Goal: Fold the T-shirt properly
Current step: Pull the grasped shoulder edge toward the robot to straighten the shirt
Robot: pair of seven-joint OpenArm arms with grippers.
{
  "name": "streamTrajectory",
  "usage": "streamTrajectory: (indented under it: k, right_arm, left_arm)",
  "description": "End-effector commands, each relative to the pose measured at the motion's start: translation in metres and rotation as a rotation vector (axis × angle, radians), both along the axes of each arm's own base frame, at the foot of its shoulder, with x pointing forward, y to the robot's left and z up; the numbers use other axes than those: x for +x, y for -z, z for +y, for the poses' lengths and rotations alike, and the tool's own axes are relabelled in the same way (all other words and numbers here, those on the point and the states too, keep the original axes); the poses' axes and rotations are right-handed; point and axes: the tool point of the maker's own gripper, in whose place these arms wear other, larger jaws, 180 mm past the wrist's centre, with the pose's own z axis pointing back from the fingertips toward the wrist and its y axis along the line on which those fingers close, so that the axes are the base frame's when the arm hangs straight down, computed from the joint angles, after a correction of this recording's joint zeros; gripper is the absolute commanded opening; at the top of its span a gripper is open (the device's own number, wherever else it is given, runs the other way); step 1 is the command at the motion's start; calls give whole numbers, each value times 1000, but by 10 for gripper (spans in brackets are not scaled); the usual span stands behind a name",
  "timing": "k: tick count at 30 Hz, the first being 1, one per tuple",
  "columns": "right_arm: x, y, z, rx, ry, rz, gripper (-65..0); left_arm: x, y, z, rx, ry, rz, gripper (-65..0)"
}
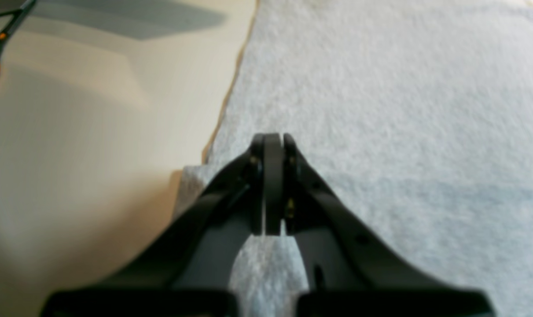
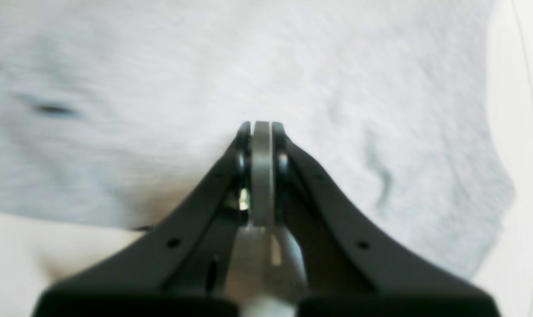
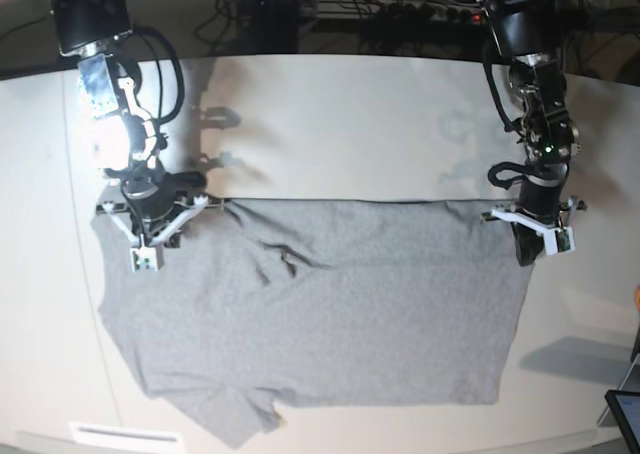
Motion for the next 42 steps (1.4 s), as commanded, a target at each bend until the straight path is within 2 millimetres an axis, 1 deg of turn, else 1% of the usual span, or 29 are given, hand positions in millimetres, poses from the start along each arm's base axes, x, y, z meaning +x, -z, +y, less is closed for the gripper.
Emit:
streamTrajectory:
  k: [1, 2, 3, 6, 10, 12, 13, 16, 24, 27, 31, 34, 38, 42]
  right_arm:
    - [14, -16, -3, -1, 5, -78, -650]
    - [16, -15, -5, -3, 10, -96, -650]
    - [17, -14, -7, -6, 14, -110, -650]
    - [16, -3, -11, -15, 23, -102, -650]
    - [13, 5, -11, -17, 24, -81, -650]
    - [12, 8, -12, -18, 29, -71, -650]
    - [10, 10, -12, -18, 29, -57, -650]
    - [5, 17, -13, -21, 31, -5, -650]
    - [-11, 31, -14, -23, 31, 42, -650]
    - [-17, 35, -14, -23, 31, 54, -650]
    - [-23, 39, -16, -27, 31, 67, -650]
    - [-28, 42, -16, -28, 30, 78, -650]
    - [-37, 46, -15, -28, 27, 92, -650]
    - [-45, 43, -14, -27, 17, 86, -650]
  left_arm:
    - [5, -9, 8, 10, -13, -37, -650]
    - [3, 0, 10, 1, -20, -20, -650]
    - [3, 4, 11, -5, -25, -11, -650]
    - [3, 9, 12, -12, -30, 0, -650]
    - [10, 12, -4, 9, 36, 23, -650]
    - [12, 17, -16, 25, 84, 52, -650]
    - [11, 23, -20, 29, 98, 86, -650]
    - [4, 42, -27, 14, 108, 196, -650]
    - [-14, 65, -26, 4, 102, 340, -650]
    - [-26, 75, -26, 3, 100, 401, -650]
    - [-34, 63, -35, 29, 129, 400, -650]
    - [-42, 57, -40, 46, 145, 424, -650]
    - [-49, 52, -44, 61, 158, 427, -650]
    - [-56, 53, -43, 72, 163, 437, -650]
